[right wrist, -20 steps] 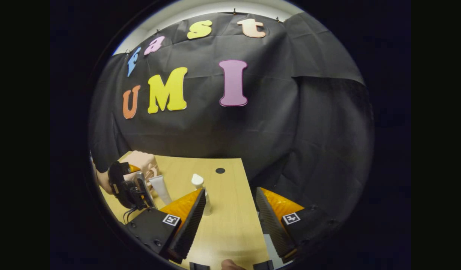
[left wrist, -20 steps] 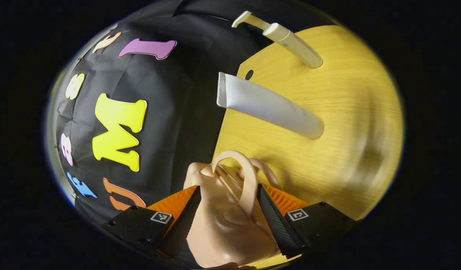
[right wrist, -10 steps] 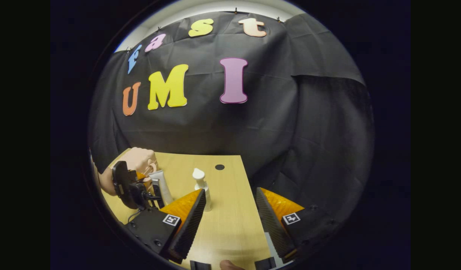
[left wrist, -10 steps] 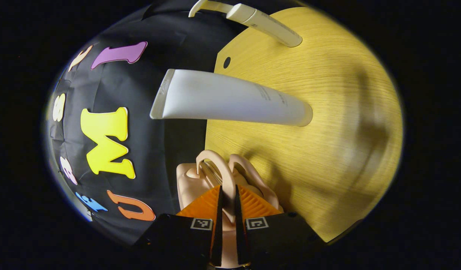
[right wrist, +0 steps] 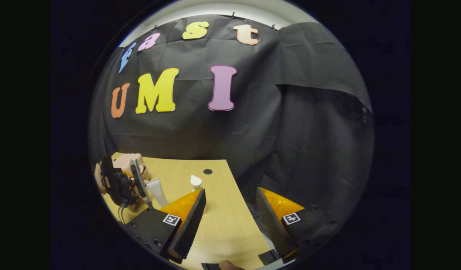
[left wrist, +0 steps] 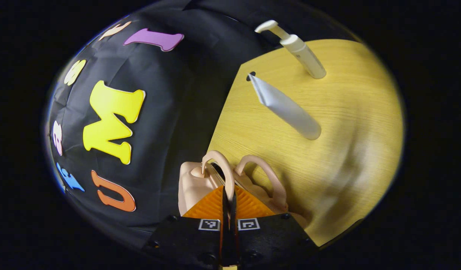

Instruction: First open the suitcase, pack the skin care products into it, and then close the suitcase.

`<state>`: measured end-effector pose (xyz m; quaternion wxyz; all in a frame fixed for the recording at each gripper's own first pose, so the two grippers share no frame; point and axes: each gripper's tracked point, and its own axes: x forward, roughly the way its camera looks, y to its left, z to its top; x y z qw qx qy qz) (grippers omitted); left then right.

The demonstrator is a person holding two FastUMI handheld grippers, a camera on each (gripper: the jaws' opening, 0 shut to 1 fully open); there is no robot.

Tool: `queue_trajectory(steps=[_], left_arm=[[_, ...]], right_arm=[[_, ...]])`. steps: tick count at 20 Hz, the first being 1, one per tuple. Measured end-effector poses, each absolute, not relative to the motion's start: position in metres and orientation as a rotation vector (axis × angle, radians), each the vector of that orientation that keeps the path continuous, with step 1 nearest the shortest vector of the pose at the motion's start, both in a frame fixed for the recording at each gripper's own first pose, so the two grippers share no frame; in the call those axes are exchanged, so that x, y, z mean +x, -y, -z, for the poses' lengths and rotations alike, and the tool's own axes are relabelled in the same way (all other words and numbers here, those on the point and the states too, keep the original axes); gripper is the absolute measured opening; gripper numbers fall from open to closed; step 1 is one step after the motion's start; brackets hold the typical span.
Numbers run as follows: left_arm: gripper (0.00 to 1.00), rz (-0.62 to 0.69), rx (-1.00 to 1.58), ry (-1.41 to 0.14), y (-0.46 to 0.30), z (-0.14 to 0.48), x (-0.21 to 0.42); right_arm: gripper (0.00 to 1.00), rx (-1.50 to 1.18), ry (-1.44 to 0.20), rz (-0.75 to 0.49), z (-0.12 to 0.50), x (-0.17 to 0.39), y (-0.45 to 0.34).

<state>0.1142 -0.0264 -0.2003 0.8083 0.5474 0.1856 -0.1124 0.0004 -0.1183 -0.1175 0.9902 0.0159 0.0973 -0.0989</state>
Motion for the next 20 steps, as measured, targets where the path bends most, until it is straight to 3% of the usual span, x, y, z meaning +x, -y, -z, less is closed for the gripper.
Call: queue_trajectory(steps=[6,12,20], left_arm=[[0.02,0.214,0.939,-0.302,-0.023,0.12,0.104],[0.03,0.131,0.646,-0.259,-0.137,0.049,0.112],[0.03,0.036,0.358,-0.29,-0.313,0.064,0.115]], right_arm=[[0.79,0.048,-0.167,0.266,0.086,-0.006,0.072],[0.8,0.023,-0.142,0.28,0.057,-0.01,0.014],[0.8,-0.055,-0.125,0.29,0.035,-0.016,-0.039]])
